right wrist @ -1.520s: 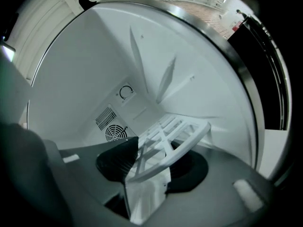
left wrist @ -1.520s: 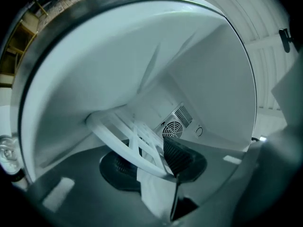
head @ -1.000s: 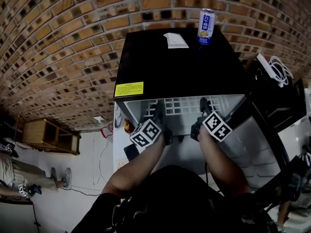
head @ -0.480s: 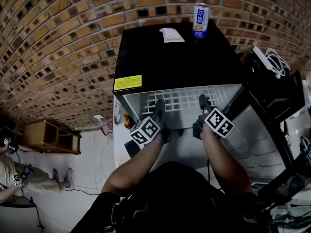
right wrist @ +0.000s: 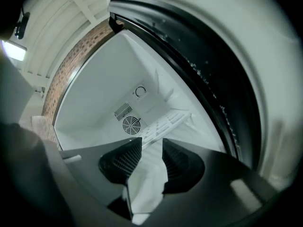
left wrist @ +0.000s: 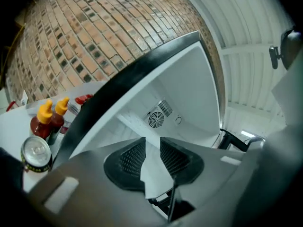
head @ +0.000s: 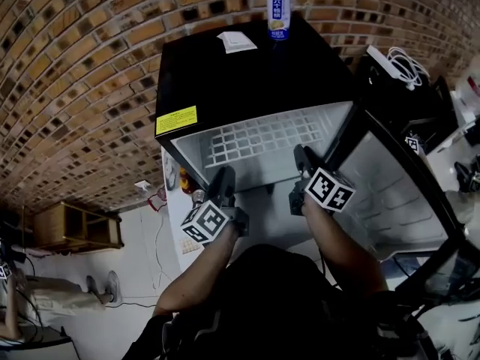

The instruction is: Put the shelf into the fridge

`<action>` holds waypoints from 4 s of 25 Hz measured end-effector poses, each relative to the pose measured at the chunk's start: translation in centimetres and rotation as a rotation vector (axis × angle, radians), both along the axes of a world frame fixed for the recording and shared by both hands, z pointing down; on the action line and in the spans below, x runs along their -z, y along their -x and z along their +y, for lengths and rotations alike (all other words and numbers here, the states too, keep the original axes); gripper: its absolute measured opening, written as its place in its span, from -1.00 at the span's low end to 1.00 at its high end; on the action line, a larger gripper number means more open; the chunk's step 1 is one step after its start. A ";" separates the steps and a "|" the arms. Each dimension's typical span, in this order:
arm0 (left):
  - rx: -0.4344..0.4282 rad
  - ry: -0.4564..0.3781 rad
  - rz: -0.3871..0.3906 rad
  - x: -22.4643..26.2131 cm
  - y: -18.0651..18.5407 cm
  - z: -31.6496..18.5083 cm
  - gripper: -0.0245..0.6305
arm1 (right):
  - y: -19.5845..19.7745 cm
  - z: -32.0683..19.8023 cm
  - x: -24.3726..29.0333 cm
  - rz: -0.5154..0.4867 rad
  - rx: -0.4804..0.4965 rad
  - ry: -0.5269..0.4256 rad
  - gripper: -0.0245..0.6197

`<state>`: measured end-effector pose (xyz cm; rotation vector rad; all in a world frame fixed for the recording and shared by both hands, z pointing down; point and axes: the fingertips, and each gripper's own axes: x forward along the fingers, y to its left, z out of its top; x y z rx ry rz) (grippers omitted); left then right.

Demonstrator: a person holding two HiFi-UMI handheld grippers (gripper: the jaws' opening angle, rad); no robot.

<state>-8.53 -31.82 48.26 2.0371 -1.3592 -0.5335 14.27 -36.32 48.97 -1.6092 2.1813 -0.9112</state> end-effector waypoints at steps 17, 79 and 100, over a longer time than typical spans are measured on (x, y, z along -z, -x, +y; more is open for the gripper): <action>-0.157 -0.134 -0.165 2.7 1.6 8.6 -0.94 | 7.6 9.3 2.3 0.045 0.190 -0.075 -0.69; -0.343 -0.265 -0.331 9.1 -3.4 21.8 -0.94 | 1.5 23.6 11.5 0.249 0.330 -0.273 -0.90; -0.274 -0.292 -0.280 10.1 -2.2 22.3 -0.94 | 2.1 23.6 12.6 0.264 0.313 -0.296 -0.90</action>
